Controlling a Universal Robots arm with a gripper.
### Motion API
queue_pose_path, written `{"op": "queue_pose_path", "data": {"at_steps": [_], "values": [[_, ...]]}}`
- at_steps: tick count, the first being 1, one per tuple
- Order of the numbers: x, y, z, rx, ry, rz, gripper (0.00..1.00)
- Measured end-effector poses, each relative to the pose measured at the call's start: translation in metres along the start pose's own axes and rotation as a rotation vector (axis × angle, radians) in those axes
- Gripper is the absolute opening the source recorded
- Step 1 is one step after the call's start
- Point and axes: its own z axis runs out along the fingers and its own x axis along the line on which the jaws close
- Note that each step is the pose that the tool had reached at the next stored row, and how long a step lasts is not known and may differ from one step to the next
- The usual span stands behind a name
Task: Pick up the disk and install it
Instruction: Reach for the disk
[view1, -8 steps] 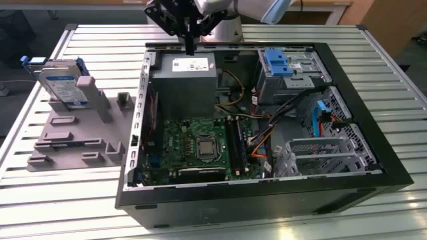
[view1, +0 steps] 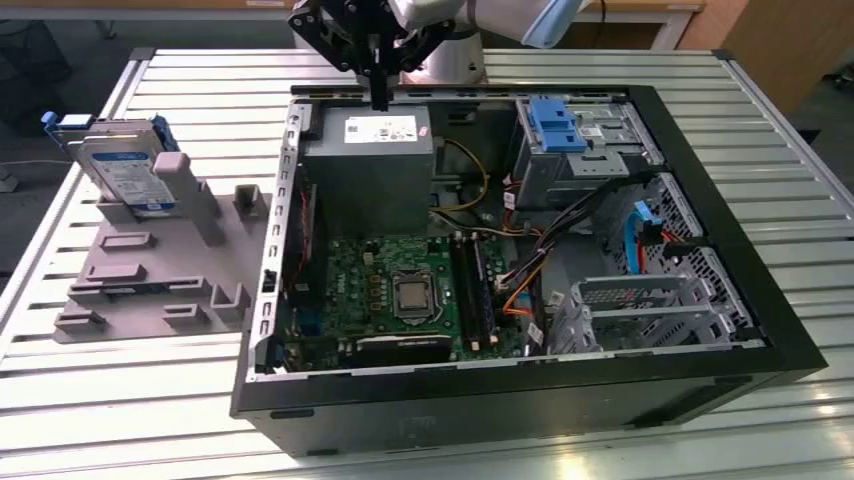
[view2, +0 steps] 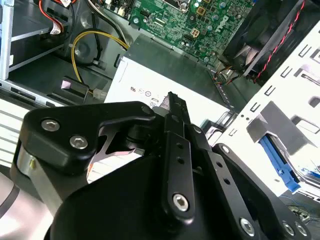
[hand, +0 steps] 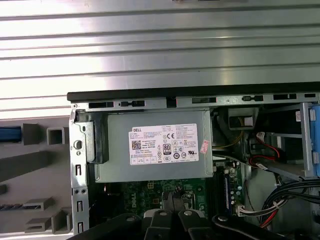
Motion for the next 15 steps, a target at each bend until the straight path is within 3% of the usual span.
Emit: {"op": "queue_pose_path", "data": {"at_steps": [15], "values": [[0.0102,-0.0008,-0.0003,0.0,0.0,0.0,0.11]]}}
